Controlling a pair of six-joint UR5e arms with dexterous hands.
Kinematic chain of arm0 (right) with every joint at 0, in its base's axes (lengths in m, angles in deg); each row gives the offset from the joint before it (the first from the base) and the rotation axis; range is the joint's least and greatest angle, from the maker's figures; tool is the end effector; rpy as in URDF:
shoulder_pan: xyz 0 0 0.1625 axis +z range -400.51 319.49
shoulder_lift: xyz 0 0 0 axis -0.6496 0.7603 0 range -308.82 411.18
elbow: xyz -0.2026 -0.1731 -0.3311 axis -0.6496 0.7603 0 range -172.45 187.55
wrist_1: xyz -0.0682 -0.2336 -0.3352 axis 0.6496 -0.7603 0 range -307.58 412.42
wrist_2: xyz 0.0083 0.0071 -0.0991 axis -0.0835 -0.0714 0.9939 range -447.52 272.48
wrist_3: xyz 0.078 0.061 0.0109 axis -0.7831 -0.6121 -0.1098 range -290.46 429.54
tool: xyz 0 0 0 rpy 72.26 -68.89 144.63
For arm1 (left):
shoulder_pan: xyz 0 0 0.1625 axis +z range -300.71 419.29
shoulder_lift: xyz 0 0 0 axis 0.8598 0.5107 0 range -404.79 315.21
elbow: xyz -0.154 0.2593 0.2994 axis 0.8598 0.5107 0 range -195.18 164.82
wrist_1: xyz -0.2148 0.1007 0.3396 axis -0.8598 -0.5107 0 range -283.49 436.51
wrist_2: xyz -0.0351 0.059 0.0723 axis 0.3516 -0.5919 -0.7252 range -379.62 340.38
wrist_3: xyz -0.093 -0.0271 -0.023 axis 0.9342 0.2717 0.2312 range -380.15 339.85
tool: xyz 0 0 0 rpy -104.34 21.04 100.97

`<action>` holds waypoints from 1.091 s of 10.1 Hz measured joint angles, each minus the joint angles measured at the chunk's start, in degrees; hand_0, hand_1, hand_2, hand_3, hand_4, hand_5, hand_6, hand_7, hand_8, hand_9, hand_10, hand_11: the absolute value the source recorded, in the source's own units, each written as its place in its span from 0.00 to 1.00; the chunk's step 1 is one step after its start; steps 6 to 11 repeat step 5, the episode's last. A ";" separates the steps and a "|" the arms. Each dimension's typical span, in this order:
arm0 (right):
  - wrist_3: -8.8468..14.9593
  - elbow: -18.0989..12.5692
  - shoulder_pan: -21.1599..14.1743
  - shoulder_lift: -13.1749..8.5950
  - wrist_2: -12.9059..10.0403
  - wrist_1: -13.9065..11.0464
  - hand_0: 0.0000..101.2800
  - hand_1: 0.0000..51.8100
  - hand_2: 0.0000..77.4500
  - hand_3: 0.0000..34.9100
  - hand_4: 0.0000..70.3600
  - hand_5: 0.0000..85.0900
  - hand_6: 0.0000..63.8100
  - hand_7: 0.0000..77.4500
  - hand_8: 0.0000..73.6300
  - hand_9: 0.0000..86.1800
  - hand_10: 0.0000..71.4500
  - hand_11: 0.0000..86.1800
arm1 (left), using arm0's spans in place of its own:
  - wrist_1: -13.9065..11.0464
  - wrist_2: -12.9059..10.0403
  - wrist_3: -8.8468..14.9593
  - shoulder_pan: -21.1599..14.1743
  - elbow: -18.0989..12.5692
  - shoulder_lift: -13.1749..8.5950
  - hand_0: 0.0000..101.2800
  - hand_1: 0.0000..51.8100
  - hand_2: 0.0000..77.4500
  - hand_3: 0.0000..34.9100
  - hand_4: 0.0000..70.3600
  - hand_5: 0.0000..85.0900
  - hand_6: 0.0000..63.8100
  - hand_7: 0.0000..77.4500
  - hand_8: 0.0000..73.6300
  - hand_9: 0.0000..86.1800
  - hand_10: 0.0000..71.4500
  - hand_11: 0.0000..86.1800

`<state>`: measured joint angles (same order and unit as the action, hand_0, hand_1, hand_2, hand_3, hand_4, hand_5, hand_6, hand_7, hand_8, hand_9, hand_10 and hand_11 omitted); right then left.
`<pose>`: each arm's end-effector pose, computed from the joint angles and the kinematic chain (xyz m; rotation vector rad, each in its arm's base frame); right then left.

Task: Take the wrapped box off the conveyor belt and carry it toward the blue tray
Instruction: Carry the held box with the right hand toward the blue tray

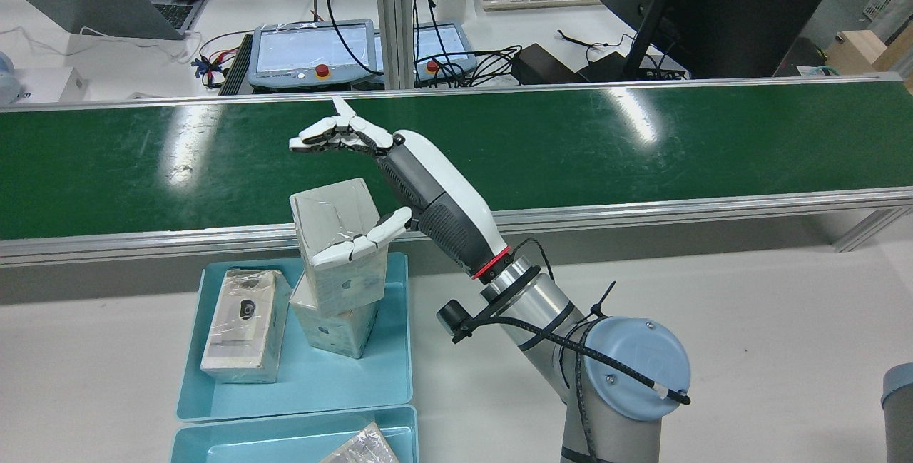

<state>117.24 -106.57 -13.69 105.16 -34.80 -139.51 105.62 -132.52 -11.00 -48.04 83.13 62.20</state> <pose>-0.4234 -0.4310 0.1736 -0.0182 -2.6247 1.2870 -0.2581 -0.5099 0.5068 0.2981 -2.0887 2.2409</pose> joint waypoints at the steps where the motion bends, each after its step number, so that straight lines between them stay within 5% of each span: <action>1: -0.27 -2.27 3.22 0.32 0.01 -6.23 0.47 0.29 0.16 0.11 0.14 0.40 0.32 0.15 0.04 0.02 0.00 0.03 | 0.00 0.00 0.00 0.00 0.00 0.00 0.00 0.00 0.01 0.00 0.00 0.01 0.00 0.00 0.01 0.00 0.01 0.01; 2: -1.07 -3.98 6.46 0.58 0.04 -12.33 0.53 0.42 0.24 0.23 0.09 0.35 0.18 0.09 0.01 0.02 0.00 0.02 | 0.00 0.00 0.00 0.00 0.00 0.00 0.00 0.00 0.01 0.00 0.00 0.01 0.00 0.01 0.01 0.01 0.01 0.01; 5: -6.46 -5.23 11.63 2.60 -0.47 -21.94 0.51 0.35 0.18 0.22 0.04 0.29 0.10 0.09 0.01 0.02 0.00 0.02 | 0.00 0.00 0.00 0.00 0.00 0.00 0.00 0.00 0.01 0.00 0.00 0.01 0.00 0.01 0.01 0.00 0.01 0.01; 11: -6.46 -5.23 11.63 2.60 -0.47 -21.94 0.51 0.35 0.18 0.22 0.04 0.29 0.10 0.09 0.01 0.02 0.00 0.02 | 0.00 0.00 0.00 0.00 0.00 0.00 0.00 0.00 0.01 0.00 0.00 0.01 0.00 0.01 0.01 0.00 0.01 0.01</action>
